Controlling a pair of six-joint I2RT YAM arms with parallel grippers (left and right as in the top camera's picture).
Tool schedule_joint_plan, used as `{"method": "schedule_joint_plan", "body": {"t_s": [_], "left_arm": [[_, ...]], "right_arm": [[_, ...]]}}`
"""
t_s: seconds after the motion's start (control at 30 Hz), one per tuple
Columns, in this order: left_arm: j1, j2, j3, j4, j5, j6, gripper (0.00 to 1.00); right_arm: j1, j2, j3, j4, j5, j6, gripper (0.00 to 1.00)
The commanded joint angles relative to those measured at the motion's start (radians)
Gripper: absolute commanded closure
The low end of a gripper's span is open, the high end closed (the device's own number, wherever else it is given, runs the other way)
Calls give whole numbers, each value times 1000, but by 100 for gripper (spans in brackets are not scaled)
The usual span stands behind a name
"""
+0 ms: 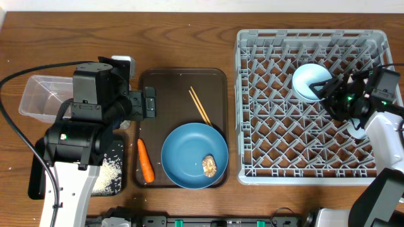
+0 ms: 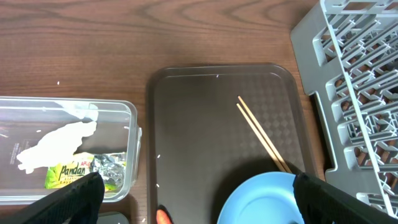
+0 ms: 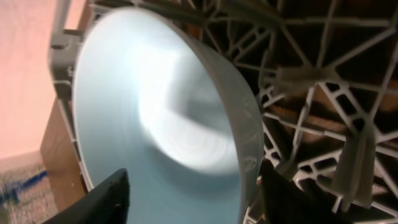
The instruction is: Sort waste into correct bins and load items into the dishwasher rack
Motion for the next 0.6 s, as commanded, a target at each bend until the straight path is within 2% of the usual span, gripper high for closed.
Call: {"method": "schedule_joint_plan", "body": {"t_s": [0.0, 0.17, 0.3, 0.57], "left_arm": [[6, 2, 21, -2, 14, -5, 2], [6, 2, 21, -2, 13, -5, 2], [6, 2, 21, -3, 13, -5, 2], [6, 2, 21, -3, 14, -5, 2]], "right_arm": [[22, 2, -4, -14, 61, 35, 35], [25, 2, -4, -9, 105, 39, 34], [25, 3, -4, 15, 117, 38, 43], [25, 3, -47, 72, 118, 38, 48]]}}
